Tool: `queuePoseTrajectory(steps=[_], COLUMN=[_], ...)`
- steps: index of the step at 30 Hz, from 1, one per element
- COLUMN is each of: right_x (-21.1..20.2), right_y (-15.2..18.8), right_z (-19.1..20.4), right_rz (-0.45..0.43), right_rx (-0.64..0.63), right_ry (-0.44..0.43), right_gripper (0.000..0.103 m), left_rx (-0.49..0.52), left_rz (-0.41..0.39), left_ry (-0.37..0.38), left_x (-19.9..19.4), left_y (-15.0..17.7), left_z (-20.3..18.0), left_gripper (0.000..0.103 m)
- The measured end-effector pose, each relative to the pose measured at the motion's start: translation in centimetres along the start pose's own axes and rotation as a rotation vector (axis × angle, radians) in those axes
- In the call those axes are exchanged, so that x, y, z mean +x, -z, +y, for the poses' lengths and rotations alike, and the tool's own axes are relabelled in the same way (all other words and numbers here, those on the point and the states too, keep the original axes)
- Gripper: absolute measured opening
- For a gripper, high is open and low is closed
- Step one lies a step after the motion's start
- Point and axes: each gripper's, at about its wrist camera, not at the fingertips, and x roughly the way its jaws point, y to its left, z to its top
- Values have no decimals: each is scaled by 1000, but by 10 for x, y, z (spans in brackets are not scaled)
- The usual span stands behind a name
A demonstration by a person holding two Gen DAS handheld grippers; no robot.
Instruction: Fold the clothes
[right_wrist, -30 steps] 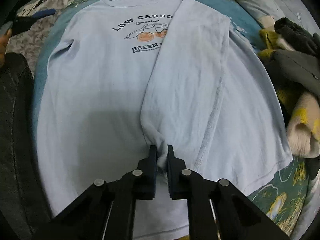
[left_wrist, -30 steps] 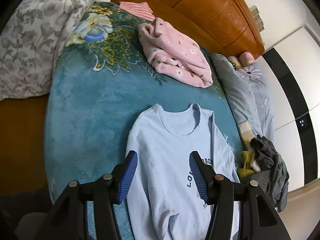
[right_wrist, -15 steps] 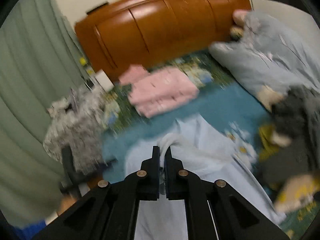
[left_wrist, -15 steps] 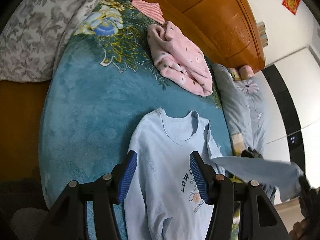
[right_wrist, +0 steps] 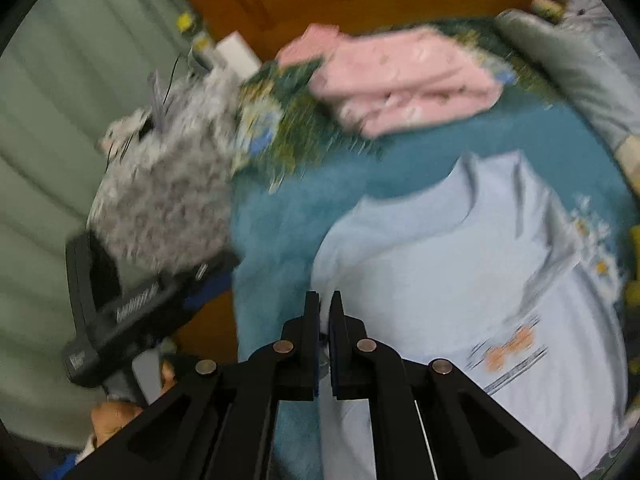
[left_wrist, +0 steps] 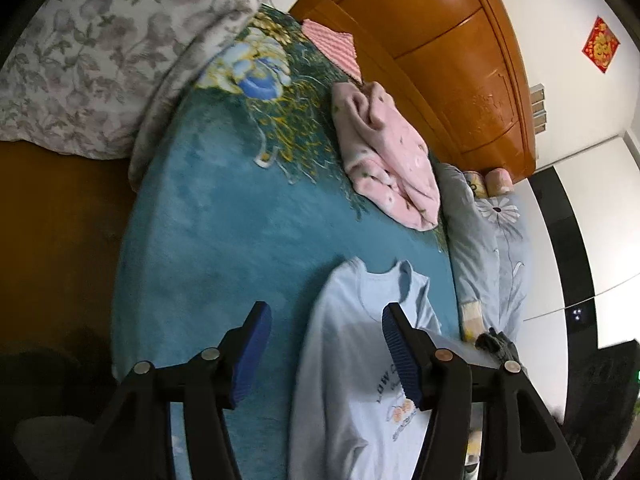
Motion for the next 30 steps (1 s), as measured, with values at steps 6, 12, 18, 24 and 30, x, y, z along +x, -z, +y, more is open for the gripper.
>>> queuePoseTrajectory(steps=[6, 12, 18, 24, 30], right_x=[65, 98, 54, 7, 26], right_y=[-7, 1, 9, 98, 167], right_z=[12, 16, -22, -52, -35], right_rz=[144, 166, 116, 285, 461], right_rx=[-60, -183, -141, -135, -281], right_ry=[35, 80, 65, -63, -90], right_gripper=[3, 27, 46, 46, 42], left_rx=[-31, 42, 100, 108, 95], left_rz=[61, 120, 302, 342, 344], left_ry=[-34, -47, -75, -86, -85], left_x=[2, 11, 51, 59, 59], left_y=[-8, -5, 13, 23, 29], left_z=[21, 13, 2, -4, -8], left_gripper=[63, 64, 64, 64, 64])
